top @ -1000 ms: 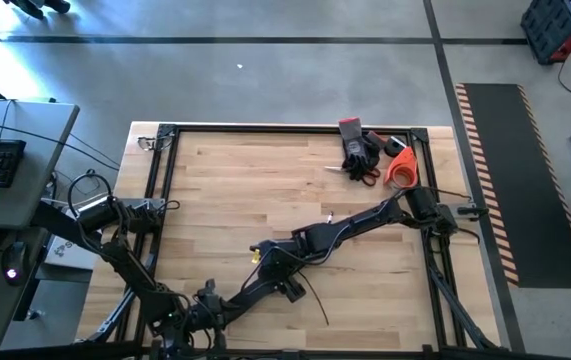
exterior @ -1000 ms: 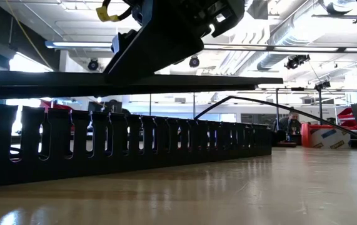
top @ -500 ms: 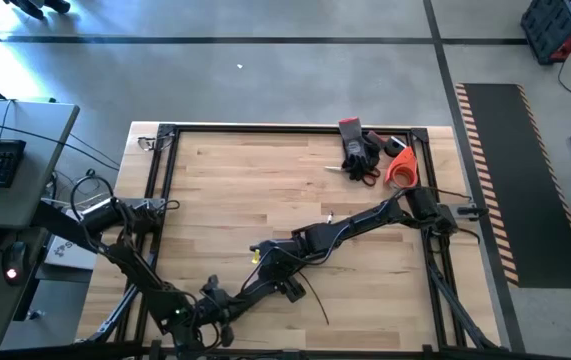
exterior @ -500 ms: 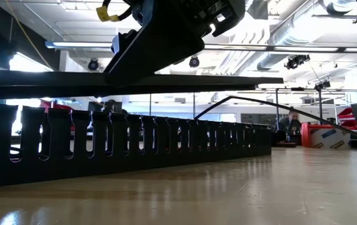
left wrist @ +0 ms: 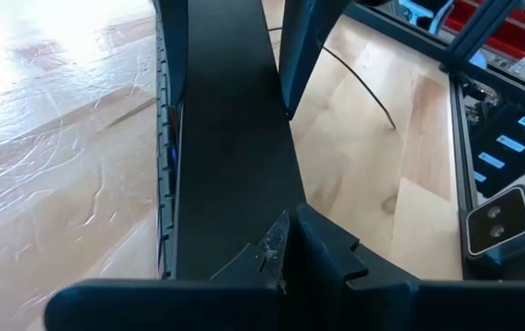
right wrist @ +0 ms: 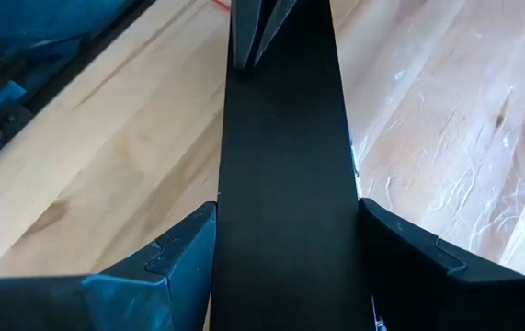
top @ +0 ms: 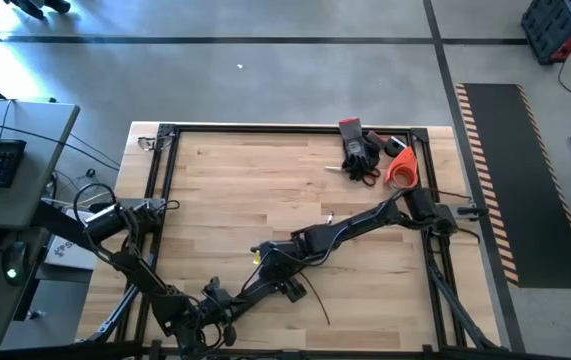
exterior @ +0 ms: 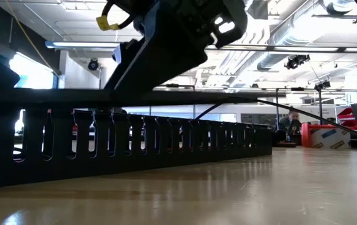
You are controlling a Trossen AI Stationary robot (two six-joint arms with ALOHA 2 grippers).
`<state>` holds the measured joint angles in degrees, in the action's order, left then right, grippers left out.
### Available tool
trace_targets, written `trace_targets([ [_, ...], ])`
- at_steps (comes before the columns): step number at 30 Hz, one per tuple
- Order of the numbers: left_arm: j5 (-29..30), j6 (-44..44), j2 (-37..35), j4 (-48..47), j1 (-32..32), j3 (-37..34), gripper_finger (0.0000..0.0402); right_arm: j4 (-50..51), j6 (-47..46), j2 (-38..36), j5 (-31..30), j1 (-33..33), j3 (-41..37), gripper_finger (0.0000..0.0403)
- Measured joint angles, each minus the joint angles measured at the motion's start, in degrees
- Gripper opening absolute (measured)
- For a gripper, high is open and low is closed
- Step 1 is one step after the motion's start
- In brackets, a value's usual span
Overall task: Ziptie cables
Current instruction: Close the black cable duct with the black cable duct cover
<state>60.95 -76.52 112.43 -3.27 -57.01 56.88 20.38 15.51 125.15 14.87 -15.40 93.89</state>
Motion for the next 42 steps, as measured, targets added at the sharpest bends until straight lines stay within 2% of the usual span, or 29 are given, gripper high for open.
trace_targets([
  [19,-1.16,-1.18,1.26,0.97,-0.02,-0.04,0.0000,-0.52,3.02,1.96,0.29,0.60,0.13,0.0211],
  [24,-1.65,2.22,1.35,3.35,-0.02,-0.11,0.0000,-0.97,4.57,2.29,1.19,0.96,0.13,0.0211],
  [32,-3.76,2.67,1.35,3.68,-0.04,-0.09,0.0000,-2.83,6.45,3.63,2.99,1.57,0.20,0.0211],
  [38,-4.43,2.81,1.35,3.70,-0.04,-0.04,0.0000,-4.99,6.66,3.88,2.03,1.60,0.17,0.0272],
  [42,-4.52,2.80,1.35,3.69,-0.02,-0.07,0.0000,-5.29,7.64,3.92,1.76,1.62,0.17,0.0281],
])
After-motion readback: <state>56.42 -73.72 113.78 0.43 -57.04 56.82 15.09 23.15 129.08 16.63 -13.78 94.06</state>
